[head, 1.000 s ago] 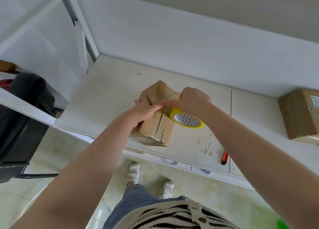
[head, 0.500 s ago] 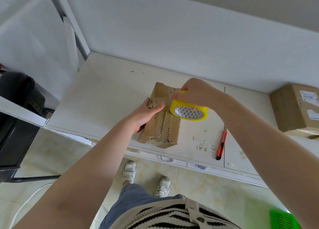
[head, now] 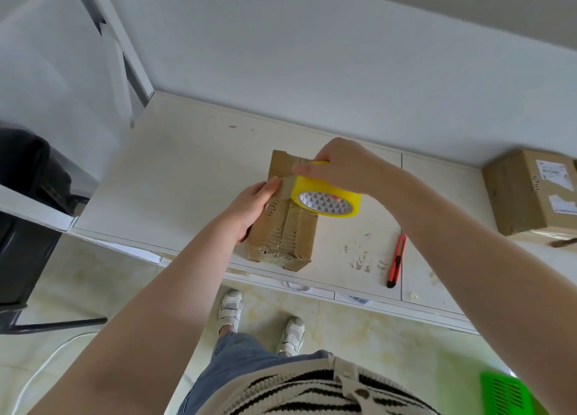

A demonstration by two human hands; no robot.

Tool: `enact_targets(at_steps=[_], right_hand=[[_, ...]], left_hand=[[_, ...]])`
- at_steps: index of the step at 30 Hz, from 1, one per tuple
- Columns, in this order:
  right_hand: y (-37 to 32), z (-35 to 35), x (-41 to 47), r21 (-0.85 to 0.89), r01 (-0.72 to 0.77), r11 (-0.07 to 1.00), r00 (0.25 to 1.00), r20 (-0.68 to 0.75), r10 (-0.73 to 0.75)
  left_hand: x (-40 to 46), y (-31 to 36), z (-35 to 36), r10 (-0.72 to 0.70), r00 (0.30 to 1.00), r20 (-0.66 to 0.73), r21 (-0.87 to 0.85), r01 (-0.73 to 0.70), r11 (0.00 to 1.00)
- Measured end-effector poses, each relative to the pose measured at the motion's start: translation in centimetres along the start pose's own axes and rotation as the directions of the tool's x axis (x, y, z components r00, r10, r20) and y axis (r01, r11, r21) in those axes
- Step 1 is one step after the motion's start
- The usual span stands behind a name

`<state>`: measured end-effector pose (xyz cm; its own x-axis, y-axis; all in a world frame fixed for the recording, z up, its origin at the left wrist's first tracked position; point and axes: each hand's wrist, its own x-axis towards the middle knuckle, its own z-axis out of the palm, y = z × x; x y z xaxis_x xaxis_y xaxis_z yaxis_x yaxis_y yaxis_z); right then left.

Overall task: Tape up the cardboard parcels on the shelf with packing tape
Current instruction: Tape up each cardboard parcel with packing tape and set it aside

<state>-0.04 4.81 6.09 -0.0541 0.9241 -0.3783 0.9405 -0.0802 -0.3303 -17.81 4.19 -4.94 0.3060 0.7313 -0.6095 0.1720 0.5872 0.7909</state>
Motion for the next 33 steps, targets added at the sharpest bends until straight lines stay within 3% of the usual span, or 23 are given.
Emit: enact_targets(at_steps=[6,9,15,19,22,25,29,33], right_hand=[[2.6,0.7,-1.4,-0.098,-0.056,0.994,0.998,-0.018,0.055],[4.1,1.8,-1.5,-0.017,-0.123,0.992,0.992,0.014,0.123],[5.6,4.2,-0.4,0.133,-0.166,0.977,0.986,0.046,0.162],[6.2,4.6,0.2,0.11,-0.183,0.977,0.982,0.065,0.177],[6.4,4.9,0.5,0.095,-0.173,0.98,0.984,0.062,0.168],[6.4,5.1,0.6,0.089,-0.165,0.982,0.985,0.055,0.161],[6.7,5.4,0.1,0.119,-0.16,0.98,0.986,0.058,0.154],[6.7,4.0,-0.8,0.177,-0.1,0.979,0.994,0.051,0.092]], left_hand=[[-0.5,0.4,0.0,0.192,0.981,-0.031,0.206,-0.182,0.962],[-0.3,0.3,-0.5,0.218,0.975,-0.037,0.251,-0.202,0.947],[-0.4,0.5,-1.0,0.149,0.989,0.008,0.231,-0.146,0.962],[-0.5,0.9,-0.3,0.131,0.99,0.053,0.38,-0.142,0.914],[0.2,2.2,0.7,0.088,0.995,-0.046,0.495,-0.054,0.867],[0.5,2.6,2.0,0.035,0.99,-0.133,0.48,0.034,0.877],[1.0,1.5,2.5,0.146,0.962,-0.229,0.516,-0.007,0.857],[0.7,1.4,2.0,0.137,0.974,-0.182,0.353,-0.065,0.933]])
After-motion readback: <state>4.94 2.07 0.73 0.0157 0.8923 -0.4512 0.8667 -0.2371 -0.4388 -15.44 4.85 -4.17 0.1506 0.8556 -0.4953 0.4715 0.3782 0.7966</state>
